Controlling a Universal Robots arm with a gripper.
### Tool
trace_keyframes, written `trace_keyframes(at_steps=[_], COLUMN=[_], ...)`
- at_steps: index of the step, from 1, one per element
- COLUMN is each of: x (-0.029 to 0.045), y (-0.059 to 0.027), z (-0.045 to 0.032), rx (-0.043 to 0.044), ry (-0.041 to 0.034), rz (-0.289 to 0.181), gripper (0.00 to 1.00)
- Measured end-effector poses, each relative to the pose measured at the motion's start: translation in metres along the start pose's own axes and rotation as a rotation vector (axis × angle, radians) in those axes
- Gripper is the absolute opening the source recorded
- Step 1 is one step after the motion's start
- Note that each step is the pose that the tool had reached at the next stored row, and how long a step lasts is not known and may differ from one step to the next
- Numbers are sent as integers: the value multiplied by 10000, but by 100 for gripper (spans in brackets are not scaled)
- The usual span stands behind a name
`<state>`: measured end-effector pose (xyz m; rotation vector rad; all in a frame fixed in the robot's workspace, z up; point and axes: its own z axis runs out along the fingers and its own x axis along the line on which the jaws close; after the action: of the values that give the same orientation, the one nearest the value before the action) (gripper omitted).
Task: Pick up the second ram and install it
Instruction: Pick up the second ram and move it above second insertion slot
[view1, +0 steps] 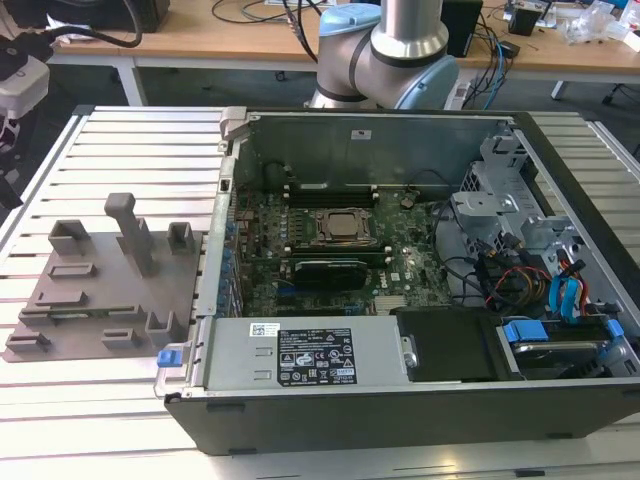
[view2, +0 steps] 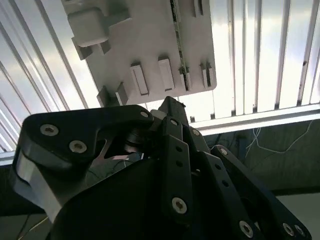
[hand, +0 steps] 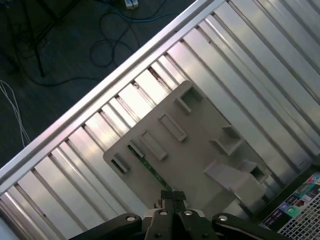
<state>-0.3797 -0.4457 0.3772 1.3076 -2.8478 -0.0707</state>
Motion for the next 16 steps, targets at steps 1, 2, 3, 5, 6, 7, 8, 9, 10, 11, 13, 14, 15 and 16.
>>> trace_keyframes(at_steps=[1,2,3,5,6,7,8,9,10,11,13,14,15,16], x=[0,0,0,0,0,0,0,0,0,0,0,0,0,0], y=[0,0,0,0,0,0,0,0,0,0,-1,0,0,0], z=[0,0,0,0,0,0,0,0,0,0,1,1,2,2], rx=[-2,-4,-7,-12,-13,-16,-17,-20,-22,-23,-27,-30,-34,-38], ry=[3,12,21,38,43,52,59,67,73,78,93,105,117,133], rz=[-91,-279,-498,-871,-999,-1206,-1348,-1549,-1685,-1785,-2143,-2399,-2703,-3036], gripper=[10,10,10,10,10,10,10,10,10,10,10,10,10,10])
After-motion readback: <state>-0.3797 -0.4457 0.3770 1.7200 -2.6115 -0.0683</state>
